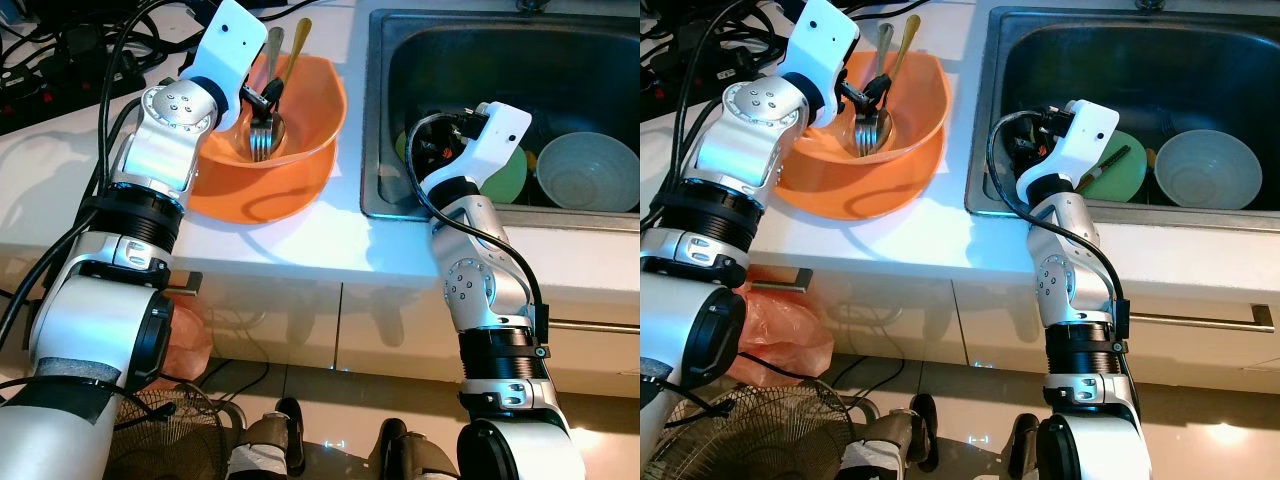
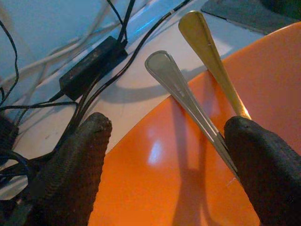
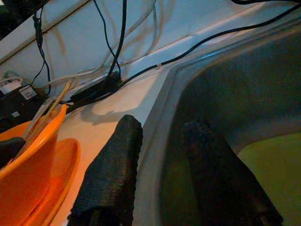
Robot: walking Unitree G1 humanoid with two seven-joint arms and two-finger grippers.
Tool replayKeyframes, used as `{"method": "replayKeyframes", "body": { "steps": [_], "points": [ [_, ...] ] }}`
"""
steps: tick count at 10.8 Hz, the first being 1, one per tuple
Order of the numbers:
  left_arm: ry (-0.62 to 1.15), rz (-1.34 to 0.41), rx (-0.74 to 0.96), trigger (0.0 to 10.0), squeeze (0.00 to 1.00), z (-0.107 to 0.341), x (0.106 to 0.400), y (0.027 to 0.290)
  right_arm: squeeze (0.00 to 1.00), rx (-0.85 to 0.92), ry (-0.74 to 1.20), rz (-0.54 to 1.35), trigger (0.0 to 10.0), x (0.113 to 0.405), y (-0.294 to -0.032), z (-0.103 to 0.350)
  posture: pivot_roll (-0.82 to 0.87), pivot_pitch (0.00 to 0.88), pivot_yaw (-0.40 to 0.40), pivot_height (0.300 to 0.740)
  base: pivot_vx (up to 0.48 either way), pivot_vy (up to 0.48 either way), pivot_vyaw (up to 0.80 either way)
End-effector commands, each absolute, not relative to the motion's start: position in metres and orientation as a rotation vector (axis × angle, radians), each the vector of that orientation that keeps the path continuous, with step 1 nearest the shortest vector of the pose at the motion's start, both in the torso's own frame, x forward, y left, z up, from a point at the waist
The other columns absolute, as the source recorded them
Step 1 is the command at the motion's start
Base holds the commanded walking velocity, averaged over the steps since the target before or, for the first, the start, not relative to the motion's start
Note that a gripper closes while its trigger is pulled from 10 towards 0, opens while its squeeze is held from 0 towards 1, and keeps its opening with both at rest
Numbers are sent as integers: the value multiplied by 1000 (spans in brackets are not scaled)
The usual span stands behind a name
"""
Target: Kitchen organization
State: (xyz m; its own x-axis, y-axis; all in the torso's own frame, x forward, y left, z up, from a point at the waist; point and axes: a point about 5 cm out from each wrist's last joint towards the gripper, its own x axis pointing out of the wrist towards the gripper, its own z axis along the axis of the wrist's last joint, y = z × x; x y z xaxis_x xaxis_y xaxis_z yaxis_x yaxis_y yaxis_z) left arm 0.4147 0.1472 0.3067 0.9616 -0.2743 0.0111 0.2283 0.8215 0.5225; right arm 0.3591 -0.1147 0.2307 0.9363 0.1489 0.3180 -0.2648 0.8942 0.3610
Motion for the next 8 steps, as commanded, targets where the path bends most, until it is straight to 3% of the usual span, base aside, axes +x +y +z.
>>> {"method": "replayKeyframes", "body": {
  "steps": [1,2,4,5,6,8],
  "points": [
    [-44,-274,547,1373,0,301,416,148,0,418,-252,207,10000,359,-113,222,102,226,102,740,0,0,0],
    [-36,-293,552,0,0,299,416,146,0,418,-252,206,10000,359,-113,222,101,225,103,740,0,0,0],
    [-15,-302,538,0,0,296,416,144,0,418,-252,207,10000,359,-113,222,100,225,104,740,0,0,0],
    [3,-284,517,3176,0,295,416,145,0,418,-251,207,10000,359,-113,222,100,225,104,740,0,0,0],
    [15,-253,442,10000,0,295,417,148,0,417,-251,207,10000,359,-113,222,99,225,104,740,0,0,0],
    [30,-192,298,10000,0,293,418,157,0,416,-250,206,10000,359,-114,222,98,226,105,740,0,0,0]
  ]
}}
